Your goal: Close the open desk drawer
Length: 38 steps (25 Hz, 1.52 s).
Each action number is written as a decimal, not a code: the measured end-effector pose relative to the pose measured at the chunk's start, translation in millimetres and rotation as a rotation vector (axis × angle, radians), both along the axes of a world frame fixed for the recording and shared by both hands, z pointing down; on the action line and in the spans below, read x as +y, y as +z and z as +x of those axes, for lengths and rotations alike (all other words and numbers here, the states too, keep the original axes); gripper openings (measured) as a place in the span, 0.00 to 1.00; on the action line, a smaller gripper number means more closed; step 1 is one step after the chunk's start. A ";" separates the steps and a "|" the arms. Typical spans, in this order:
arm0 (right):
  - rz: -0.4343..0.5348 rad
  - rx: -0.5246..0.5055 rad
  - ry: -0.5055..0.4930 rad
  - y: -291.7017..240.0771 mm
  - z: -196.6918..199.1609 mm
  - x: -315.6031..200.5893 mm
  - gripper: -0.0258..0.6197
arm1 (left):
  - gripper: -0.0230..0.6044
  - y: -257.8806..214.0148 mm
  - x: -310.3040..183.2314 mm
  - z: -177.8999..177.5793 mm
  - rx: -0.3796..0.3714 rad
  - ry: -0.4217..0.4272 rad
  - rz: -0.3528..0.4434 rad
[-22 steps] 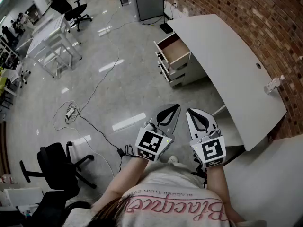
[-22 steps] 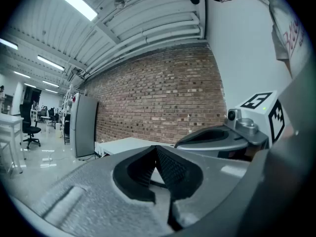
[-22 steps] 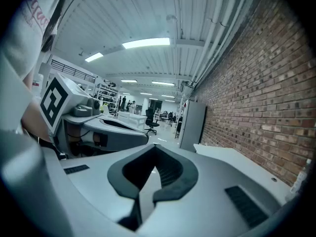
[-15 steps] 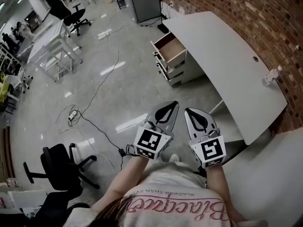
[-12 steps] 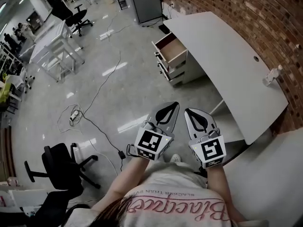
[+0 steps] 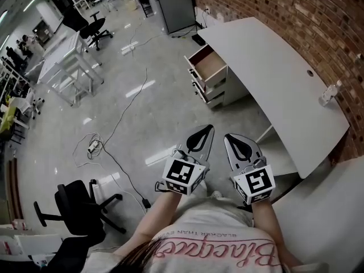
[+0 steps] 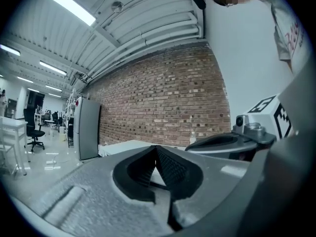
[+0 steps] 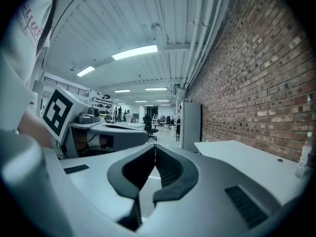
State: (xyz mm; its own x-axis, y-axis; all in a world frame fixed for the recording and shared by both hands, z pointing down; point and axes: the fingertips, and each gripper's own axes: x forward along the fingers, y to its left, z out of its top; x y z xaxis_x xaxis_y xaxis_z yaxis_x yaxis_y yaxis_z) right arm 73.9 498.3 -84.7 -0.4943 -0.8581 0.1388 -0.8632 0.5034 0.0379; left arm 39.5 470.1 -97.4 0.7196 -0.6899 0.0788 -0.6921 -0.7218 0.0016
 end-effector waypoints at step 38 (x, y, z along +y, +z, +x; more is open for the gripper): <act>-0.053 0.162 -0.118 15.0 -41.1 -267.3 0.06 | 0.05 32.1 -272.6 -60.2 0.077 0.006 -0.102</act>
State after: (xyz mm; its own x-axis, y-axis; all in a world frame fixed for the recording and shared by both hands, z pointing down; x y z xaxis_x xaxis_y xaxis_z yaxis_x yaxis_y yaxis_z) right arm 32.9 231.0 -69.6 -0.5588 -0.7847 0.2682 -0.7828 0.6059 0.1417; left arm -20.8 197.5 -65.2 0.7301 -0.6770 0.0927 -0.6830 -0.7191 0.1279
